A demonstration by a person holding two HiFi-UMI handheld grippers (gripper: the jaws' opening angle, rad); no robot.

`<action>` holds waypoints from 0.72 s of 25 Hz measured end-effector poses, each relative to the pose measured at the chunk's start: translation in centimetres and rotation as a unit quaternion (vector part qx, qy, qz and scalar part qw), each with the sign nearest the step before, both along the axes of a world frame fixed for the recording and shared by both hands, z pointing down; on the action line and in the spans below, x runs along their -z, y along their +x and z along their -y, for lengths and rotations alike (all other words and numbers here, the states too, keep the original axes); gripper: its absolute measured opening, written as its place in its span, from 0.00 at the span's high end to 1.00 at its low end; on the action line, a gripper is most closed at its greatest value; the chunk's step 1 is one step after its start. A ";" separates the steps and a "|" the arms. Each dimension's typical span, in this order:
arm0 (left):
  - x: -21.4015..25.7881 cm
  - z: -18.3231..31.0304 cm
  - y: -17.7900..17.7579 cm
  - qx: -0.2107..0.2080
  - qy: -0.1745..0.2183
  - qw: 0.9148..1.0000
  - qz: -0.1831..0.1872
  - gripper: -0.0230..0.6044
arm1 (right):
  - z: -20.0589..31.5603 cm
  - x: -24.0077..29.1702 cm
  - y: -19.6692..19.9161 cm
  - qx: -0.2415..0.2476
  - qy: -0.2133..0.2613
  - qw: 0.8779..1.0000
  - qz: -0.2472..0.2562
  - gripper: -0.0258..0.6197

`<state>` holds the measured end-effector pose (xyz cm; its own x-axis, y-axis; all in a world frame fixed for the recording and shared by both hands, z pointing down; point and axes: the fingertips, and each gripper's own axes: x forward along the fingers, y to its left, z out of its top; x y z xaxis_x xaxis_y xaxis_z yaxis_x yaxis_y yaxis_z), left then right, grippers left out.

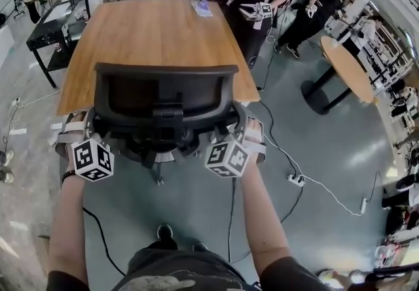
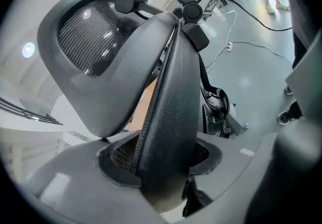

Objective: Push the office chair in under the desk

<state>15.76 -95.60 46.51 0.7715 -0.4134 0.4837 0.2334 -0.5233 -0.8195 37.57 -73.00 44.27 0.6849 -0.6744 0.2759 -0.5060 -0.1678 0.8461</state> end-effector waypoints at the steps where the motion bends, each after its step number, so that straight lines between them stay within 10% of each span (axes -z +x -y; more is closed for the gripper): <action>1: 0.0 0.0 0.0 -0.001 0.000 1.000 0.000 0.59 | 0.1 0.0 0.1 -0.001 0.001 1.000 -0.001 0.53; 18: -0.7 -0.3 0.3 -0.009 -0.035 0.999 0.012 0.53 | 0.2 -0.3 0.4 -0.009 0.004 1.000 0.000 0.52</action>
<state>16.01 -95.35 47.22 0.7662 -0.3647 0.5290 0.2615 -0.5750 -0.7752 37.93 -73.19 44.52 0.6977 -0.6635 0.2702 -0.5020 -0.1837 0.8451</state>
